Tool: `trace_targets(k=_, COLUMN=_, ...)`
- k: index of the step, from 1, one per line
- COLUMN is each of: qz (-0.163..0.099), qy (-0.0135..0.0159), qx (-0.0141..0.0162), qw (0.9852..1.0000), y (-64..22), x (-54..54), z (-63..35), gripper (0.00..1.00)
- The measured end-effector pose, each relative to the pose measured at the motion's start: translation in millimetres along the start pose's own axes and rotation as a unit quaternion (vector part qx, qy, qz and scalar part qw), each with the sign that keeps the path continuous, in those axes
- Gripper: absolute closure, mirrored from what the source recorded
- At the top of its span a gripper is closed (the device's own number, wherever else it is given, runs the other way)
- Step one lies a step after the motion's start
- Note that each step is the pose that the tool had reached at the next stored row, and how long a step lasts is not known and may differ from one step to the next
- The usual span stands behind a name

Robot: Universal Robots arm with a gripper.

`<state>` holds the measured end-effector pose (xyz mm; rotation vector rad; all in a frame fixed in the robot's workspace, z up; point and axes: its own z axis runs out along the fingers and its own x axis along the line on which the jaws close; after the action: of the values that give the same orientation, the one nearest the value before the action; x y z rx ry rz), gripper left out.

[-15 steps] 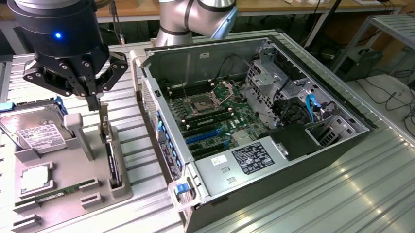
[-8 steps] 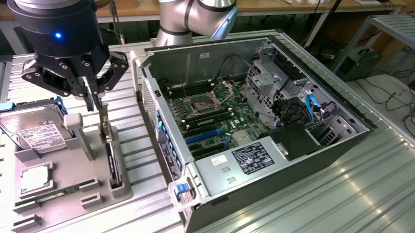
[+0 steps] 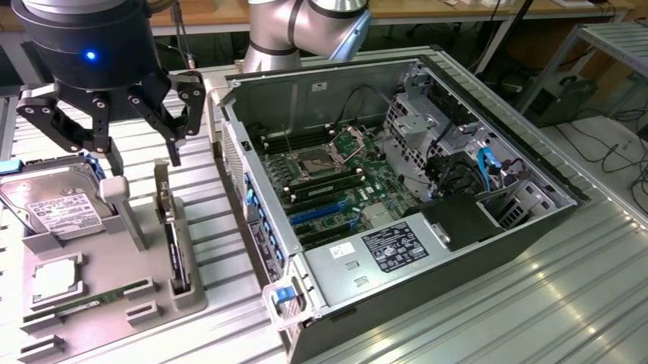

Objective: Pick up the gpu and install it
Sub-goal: 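Pick up the gpu and move the gpu toward the slot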

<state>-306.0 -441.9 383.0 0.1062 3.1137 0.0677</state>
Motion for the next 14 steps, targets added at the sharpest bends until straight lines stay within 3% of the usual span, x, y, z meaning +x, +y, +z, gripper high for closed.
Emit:
trace_targets(k=7, qz=-0.005, qy=0.0002, qx=-0.0001, qw=1.0, y=-0.2, x=0.1, z=3.2, gripper=0.4)
trace_targets(k=14, qz=-0.006, qy=0.0002, qx=0.0005, qw=1.0, y=-0.8, x=0.3, z=16.2, gripper=0.4)
